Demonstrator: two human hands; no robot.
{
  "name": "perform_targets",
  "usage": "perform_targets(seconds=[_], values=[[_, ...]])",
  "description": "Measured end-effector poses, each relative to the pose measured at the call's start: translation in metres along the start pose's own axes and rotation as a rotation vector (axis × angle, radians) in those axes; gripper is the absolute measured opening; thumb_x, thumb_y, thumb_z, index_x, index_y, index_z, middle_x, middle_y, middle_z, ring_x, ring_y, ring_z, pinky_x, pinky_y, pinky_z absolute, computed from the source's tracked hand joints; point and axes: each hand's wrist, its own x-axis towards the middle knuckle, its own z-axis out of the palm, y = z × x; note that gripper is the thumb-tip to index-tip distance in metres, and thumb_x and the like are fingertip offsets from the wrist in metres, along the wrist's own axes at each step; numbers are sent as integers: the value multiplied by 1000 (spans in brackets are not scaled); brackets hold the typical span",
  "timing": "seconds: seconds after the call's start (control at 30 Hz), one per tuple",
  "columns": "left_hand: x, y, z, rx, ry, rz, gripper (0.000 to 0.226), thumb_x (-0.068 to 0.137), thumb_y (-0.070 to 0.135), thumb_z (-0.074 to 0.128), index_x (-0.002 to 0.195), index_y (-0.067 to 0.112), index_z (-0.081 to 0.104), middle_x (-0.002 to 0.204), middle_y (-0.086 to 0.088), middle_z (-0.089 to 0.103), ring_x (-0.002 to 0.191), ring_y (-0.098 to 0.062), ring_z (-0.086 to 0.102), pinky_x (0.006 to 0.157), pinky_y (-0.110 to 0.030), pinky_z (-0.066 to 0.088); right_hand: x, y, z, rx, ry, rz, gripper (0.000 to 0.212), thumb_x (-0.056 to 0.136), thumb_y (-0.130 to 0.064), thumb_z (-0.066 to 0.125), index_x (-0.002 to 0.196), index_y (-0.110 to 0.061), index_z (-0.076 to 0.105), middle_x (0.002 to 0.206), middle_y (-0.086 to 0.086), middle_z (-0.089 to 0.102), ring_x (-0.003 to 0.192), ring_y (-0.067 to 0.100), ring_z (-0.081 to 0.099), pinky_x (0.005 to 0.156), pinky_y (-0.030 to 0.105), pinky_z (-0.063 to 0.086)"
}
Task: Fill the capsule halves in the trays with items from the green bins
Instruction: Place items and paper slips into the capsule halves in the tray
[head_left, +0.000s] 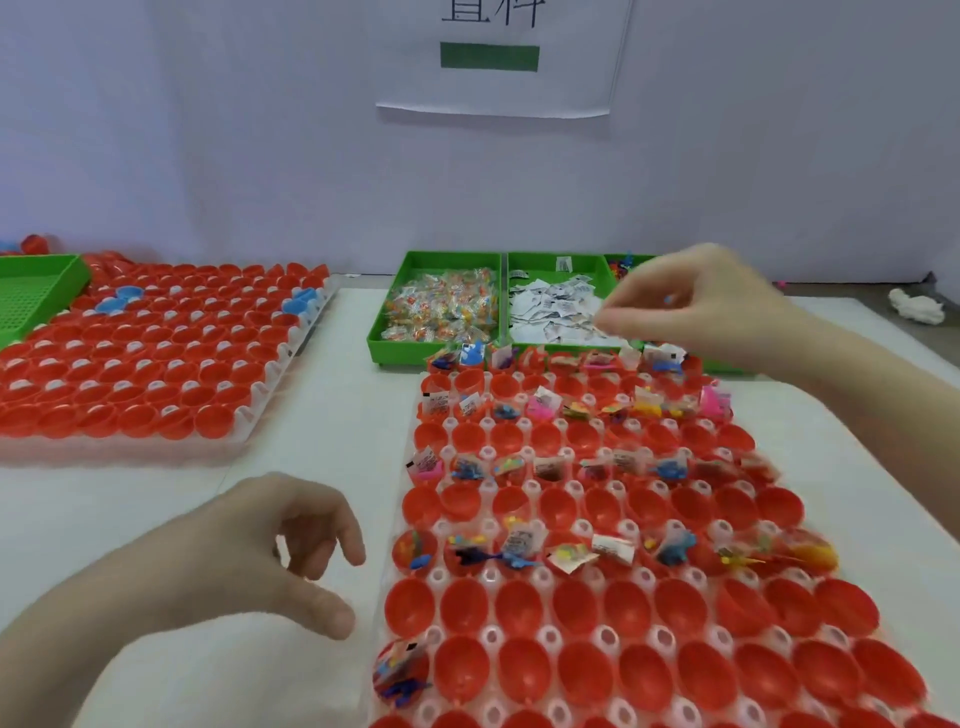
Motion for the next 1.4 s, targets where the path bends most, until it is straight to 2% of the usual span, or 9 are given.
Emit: perform_targets(seconds=[0.13, 0.27, 0.43, 0.57, 0.7, 0.9, 1.03, 1.13, 1.4], values=[[55, 14, -26, -215, 317, 96, 29, 51, 46, 74, 73, 27, 73, 59, 3, 64, 54, -2, 57, 51, -12, 45, 23, 93, -29, -161, 297, 396, 20, 87, -16, 63, 103, -7, 68, 105, 9, 68, 93, 15, 60, 80, 23, 42], [140, 16, -42, -321, 580, 91, 21, 85, 26, 62, 94, 8, 67, 86, -4, 66, 80, -15, 59, 77, -25, 48, 38, 155, -29, -353, 68, 539, 48, 91, -25, 57, 135, -9, 45, 138, 11, 48, 124, 26, 47, 99, 33, 36], [205, 4, -53, 40, 683, 68, 38, 93, 26, 54, 126, 8, 55, 127, -9, 58, 104, -18, 56, 90, -30, 43, 46, 190, -22, -446, -123, 561, 69, 90, -38, 56, 147, -19, 24, 151, 6, 30, 136, 24, 32, 108, 35, 29], [232, -3, -66, 425, 642, 5, 60, 90, 52, 47, 141, 21, 39, 145, -5, 41, 127, -23, 44, 103, -41, 40, 48, 203, -21, -457, -21, 507, 62, 84, -39, 64, 138, -20, 42, 142, 3, 45, 127, 21, 43, 97, 32, 37], [246, -8, -67, 628, 614, -28, 54, 88, 50, 52, 134, 21, 47, 127, -7, 59, 113, -25, 53, 91, -41, 47, 52, 205, -26, -519, 4, 417, 34, 84, -31, 66, 115, -18, 64, 117, 1, 62, 94, 11, 51, 73, 21, 36], [247, -7, -66, 487, 838, 99, 27, 88, 17, 61, 113, 6, 65, 108, -13, 66, 94, -30, 60, 83, -44, 49, 58, 193, -31, -719, 115, 356, 11, 85, -28, 65, 88, -23, 74, 91, -4, 72, 70, 7, 49, 74, 27, 36], [241, -4, -66, 427, 919, 187, 22, 89, 10, 59, 107, 7, 70, 112, -12, 67, 99, -29, 60, 84, -40, 48, 63, 186, -31, -692, 228, 351, 12, 87, -25, 62, 87, -16, 70, 100, 1, 68, 87, 20, 59, 91, 38, 36], [235, -1, -65, 423, 955, 284, 22, 87, 12, 62, 107, 8, 70, 122, -10, 62, 105, -28, 56, 87, -36, 42, 65, 177, -30, -489, 334, 385, 12, 85, -18, 60, 81, -8, 64, 88, 8, 64, 80, 23, 55, 73, 33, 41], [212, 10, -55, 108, 993, 357, 35, 80, 14, 69, 113, 4, 66, 76, -4, 61, 71, -20, 55, 71, -29, 47, 90, 164, -13, -130, 464, 658, 26, 88, -16, 39, 65, -6, 49, 64, 16, 49, 53, 25, 42, 58, 33, 33]])
